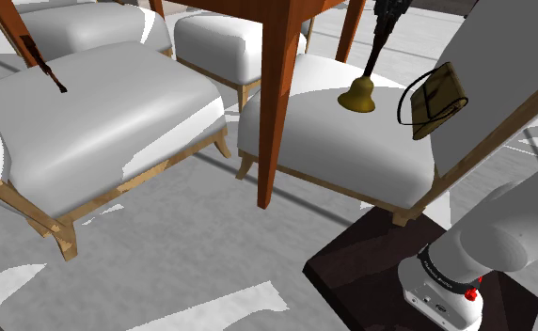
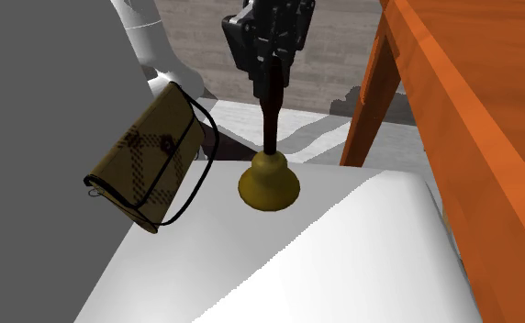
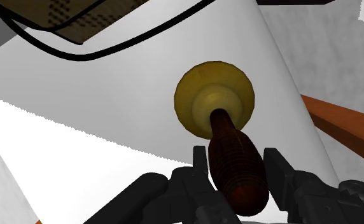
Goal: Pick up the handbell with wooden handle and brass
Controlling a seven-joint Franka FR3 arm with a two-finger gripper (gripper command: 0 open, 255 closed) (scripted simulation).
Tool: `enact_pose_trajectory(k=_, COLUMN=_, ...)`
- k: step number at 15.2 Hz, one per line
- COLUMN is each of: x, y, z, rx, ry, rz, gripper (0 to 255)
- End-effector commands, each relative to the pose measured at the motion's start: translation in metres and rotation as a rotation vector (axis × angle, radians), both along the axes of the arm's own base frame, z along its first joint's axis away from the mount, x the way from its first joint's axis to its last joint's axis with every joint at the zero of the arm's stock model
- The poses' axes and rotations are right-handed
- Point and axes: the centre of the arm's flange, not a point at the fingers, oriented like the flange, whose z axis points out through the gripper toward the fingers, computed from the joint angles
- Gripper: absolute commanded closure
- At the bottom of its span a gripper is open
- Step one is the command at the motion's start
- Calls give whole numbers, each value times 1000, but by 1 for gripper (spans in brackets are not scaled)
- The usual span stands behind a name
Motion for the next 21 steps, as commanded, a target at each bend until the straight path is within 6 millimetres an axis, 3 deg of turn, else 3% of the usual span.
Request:
enact_pose_trajectory(k=1, x=0, y=0, z=0, rx=0, ry=0, rz=0, gripper=255)
enact_pose_trajectory(k=8, x=0, y=-1, z=0, rx=0, ry=0, rz=0, gripper=255)
enact_pose_trajectory(k=21, x=0, y=-1, z=68, rx=0, ry=0, rz=0, gripper=255)
